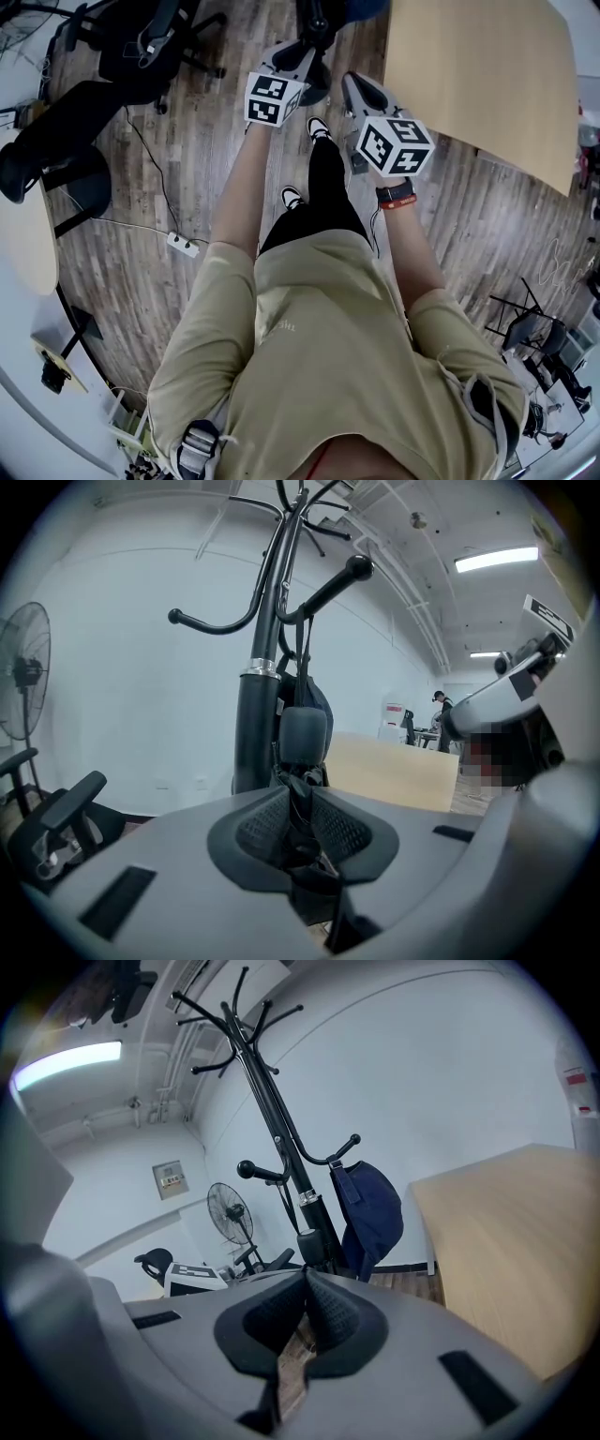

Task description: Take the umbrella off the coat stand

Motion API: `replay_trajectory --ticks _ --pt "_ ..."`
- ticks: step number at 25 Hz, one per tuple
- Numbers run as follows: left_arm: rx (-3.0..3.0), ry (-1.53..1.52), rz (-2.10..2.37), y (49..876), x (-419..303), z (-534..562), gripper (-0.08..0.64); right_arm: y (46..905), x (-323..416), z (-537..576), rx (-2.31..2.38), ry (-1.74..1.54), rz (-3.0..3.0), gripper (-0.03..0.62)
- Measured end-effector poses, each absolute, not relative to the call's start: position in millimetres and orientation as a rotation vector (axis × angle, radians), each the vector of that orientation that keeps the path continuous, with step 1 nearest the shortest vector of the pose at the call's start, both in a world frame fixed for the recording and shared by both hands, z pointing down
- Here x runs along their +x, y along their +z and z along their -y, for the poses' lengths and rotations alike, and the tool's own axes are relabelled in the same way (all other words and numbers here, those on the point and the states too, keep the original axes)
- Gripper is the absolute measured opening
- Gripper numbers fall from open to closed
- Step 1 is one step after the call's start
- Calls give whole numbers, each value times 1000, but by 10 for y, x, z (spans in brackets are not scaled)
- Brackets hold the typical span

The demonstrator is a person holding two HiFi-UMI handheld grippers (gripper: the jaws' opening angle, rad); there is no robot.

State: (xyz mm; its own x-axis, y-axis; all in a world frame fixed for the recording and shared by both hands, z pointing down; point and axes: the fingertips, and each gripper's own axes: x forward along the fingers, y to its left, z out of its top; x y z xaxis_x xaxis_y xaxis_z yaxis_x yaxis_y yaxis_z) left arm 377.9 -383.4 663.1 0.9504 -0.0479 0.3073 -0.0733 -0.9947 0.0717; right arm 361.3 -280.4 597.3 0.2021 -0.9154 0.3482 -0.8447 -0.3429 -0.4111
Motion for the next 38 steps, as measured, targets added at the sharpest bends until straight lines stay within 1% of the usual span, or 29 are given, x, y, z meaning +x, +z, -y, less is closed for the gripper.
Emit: replay_trajectory --ticks 8,27,38 --pt "2974 374 149 6381 3656 3769 75 5871 3575 2827 -2319 -815 -1717 2" --pt "2934 376 189 5966 3286 3508 55 5563 3525 2782 -2327 -752 -1739 2" --pt "2966 300 190 5484 3071 3369 54 5349 3407 2732 -2307 -724 -1732 2"
